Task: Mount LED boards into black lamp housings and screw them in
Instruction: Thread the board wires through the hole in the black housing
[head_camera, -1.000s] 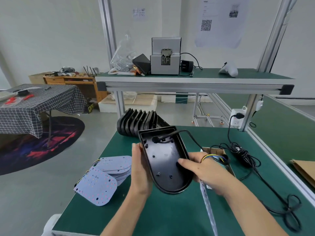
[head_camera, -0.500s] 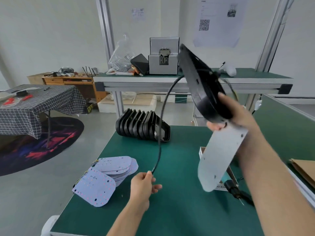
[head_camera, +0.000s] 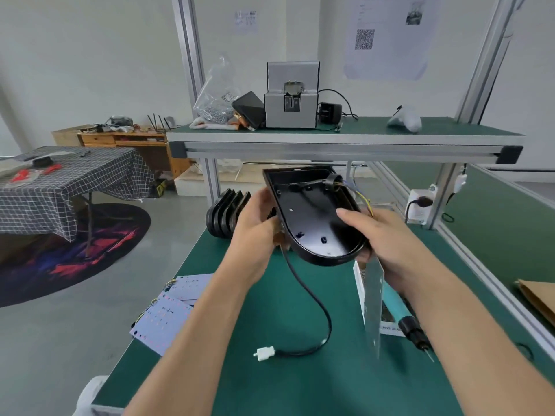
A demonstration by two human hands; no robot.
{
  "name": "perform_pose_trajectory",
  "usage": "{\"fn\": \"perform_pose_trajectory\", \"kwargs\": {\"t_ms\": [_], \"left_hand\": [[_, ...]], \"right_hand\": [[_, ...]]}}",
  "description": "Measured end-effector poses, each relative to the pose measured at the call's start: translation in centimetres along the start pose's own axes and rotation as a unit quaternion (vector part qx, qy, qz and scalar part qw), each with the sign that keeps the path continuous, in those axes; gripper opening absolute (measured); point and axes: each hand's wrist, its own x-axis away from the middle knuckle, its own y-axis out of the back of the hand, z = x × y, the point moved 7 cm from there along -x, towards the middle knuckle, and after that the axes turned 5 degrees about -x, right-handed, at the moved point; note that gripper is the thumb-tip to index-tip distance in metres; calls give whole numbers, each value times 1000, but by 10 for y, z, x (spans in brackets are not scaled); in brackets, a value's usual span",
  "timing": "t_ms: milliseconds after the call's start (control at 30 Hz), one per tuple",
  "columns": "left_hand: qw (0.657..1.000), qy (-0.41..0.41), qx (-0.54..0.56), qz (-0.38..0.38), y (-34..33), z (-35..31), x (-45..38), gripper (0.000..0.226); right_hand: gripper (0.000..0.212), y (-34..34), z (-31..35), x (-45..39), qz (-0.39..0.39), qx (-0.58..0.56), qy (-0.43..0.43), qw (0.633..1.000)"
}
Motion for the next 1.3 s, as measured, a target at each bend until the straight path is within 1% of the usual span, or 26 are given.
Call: {"fn": "perform_pose_trajectory", "kwargs": {"t_ms": [67,100,167,200,233,300,400,467,533,567,633,667,767,800,833,867,900,933,967,1000,1033,1067,1100,1167,1233,1300], "left_hand": [[998,42,47,8,-1,13,1,39],[996,63,70,2,-1,22,3,42],[989,97,107,-11,-1,39,9,51],[987,109,118,-11,-3,45,12,51],[985,118,123,-10,-5,51,15,52],[981,142,132,-18,-6,62,20,53],[973,158,163,-30,-6,75,25,49],[969,175,173,-12,-10,79,29,48],[961,203,187,-2,-13,86,34,60],[960,206,189,-6,-11,91,35,70],[963,198,184,11,-10,98,36,87],[965,197,172,16,-11,101,37,88],[968,212,137,-5,-11,102,38,73],[966,219,135,-17,-9,105,37,69],[966,220,136,-29,-7,106,36,69],[965,218,140,-35,-4,105,35,71],[965,217,146,-35,-3,105,34,73],[963,218,156,-28,-3,105,33,74],[959,224,172,-16,-5,105,33,74],[955,230,188,-3,-7,105,33,75],[952,235,198,6,-9,105,33,75],[951,236,200,8,-11,104,33,75],[953,232,194,6,-12,103,33,73],[959,220,179,2,-14,99,33,71],[961,214,172,-5,-13,98,33,72],[965,204,161,-10,-11,96,32,76]], "right_hand": [[32,-1,-13,1,7,-13,2,1000],[31,-2,-20,2,14,-15,1,1000],[47,-5,-39,3,34,-19,-5,999],[55,-7,-46,5,43,-15,-6,999],[57,-9,-53,6,48,-7,-6,999],[50,-12,-63,8,58,6,-10,998],[20,-9,-73,7,37,37,13,999],[11,-6,-76,6,8,62,32,998],[16,-5,-77,6,-15,70,51,996],[19,-4,-77,6,-23,76,64,995],[20,-3,-79,6,-39,91,83,992],[19,-2,-80,6,-46,98,87,990],[18,-2,-83,3,-59,169,90,980],[21,-3,-84,3,-59,201,93,973],[33,-5,-83,4,-59,240,100,964],[51,-7,-81,6,-62,275,117,952],[65,-9,-75,8,-73,301,151,939],[70,-12,-66,11,-88,328,202,919],[69,-17,-57,15,-106,362,259,889],[63,-22,-48,18,-124,404,308,852],[56,-28,-42,18,-139,447,339,816],[50,-33,-37,17,-150,481,351,789],[46,-37,-34,14,-159,504,345,776],[36,-41,-31,8,-172,519,327,771],[25,-45,-29,6,-172,517,327,772],[23,-50,-28,5,-152,515,322,780]]}}
